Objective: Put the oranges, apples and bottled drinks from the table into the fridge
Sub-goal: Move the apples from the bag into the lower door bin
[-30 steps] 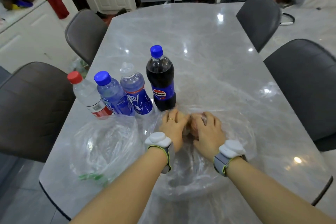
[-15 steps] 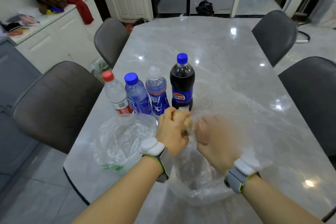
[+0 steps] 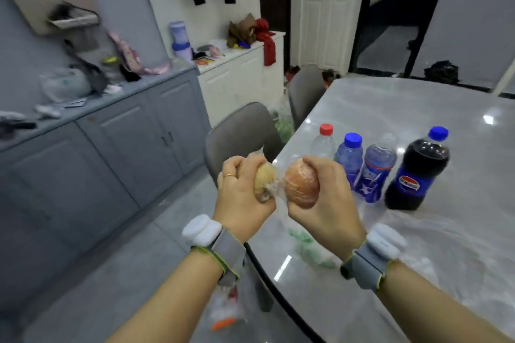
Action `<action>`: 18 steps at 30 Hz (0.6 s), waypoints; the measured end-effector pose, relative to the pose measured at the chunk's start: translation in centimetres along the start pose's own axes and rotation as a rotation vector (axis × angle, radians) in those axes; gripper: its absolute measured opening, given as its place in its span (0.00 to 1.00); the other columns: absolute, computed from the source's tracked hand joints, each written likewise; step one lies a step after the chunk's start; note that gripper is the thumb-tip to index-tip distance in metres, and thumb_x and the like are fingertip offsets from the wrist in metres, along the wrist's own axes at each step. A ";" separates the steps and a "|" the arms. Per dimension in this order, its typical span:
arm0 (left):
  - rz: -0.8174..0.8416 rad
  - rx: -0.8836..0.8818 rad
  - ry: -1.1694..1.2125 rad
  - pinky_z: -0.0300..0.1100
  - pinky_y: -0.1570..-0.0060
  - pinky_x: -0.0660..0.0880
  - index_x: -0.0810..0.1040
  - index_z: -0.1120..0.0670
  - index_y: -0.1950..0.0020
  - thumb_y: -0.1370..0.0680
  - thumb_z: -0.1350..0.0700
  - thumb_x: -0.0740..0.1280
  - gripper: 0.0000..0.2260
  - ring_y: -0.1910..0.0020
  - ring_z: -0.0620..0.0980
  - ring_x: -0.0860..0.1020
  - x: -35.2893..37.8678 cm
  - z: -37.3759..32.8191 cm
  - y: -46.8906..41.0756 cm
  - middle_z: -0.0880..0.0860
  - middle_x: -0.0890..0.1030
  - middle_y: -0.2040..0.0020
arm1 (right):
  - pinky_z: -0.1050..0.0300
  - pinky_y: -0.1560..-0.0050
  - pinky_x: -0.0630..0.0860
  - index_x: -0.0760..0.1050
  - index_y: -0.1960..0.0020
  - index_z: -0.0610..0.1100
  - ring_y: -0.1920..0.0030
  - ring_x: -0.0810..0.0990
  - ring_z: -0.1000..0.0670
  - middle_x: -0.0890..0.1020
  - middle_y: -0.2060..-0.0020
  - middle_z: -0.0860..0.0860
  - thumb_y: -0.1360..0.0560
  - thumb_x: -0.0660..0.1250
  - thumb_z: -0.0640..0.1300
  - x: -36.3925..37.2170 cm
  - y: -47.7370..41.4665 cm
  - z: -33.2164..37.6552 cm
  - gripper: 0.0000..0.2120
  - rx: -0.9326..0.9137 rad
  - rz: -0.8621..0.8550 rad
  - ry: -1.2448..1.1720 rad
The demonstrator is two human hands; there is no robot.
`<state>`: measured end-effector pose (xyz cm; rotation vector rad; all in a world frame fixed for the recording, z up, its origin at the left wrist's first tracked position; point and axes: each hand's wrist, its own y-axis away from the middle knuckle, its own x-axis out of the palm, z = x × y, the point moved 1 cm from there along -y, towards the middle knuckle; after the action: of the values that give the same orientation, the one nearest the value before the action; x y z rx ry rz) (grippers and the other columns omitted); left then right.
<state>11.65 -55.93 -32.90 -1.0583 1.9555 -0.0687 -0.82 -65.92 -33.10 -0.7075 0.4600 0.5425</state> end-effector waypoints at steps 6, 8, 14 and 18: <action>-0.205 -0.104 -0.101 0.45 0.43 0.70 0.64 0.37 0.42 0.36 0.55 0.72 0.29 0.42 0.57 0.68 -13.0 6.1 3.1 0.51 0.64 0.40 | 0.61 0.41 0.69 0.65 0.37 0.53 0.42 0.69 0.55 0.71 0.42 0.53 0.39 0.76 0.46 7.4 -0.8 11.4 0.34 -0.258 0.180 -0.224; -0.231 -0.137 -0.114 0.49 0.41 0.72 0.64 0.38 0.41 0.36 0.54 0.72 0.28 0.41 0.58 0.69 -16.0 7.3 4.1 0.52 0.64 0.39 | 0.67 0.42 0.67 0.63 0.37 0.55 0.43 0.67 0.59 0.68 0.42 0.55 0.39 0.76 0.45 9.1 -0.6 14.0 0.35 -0.310 0.220 -0.259; -0.427 -0.264 -0.247 0.40 0.40 0.65 0.68 0.47 0.34 0.34 0.55 0.74 0.30 0.38 0.56 0.69 -28.0 12.8 10.3 0.53 0.66 0.37 | 0.72 0.44 0.65 0.65 0.36 0.54 0.43 0.67 0.59 0.70 0.41 0.50 0.40 0.77 0.43 17.1 1.4 25.1 0.37 -0.470 0.391 -0.385; -0.546 -0.332 -0.330 0.38 0.39 0.64 0.66 0.48 0.33 0.34 0.54 0.75 0.32 0.37 0.52 0.69 -34.6 15.4 14.9 0.51 0.69 0.36 | 0.79 0.45 0.62 0.66 0.35 0.53 0.45 0.66 0.62 0.69 0.40 0.48 0.40 0.77 0.44 21.2 4.0 31.7 0.36 -0.562 0.498 -0.481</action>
<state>21.59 -17.25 -25.22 -1.6860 1.3673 0.1297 19.77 -34.38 -25.60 -0.9639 0.0134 1.3080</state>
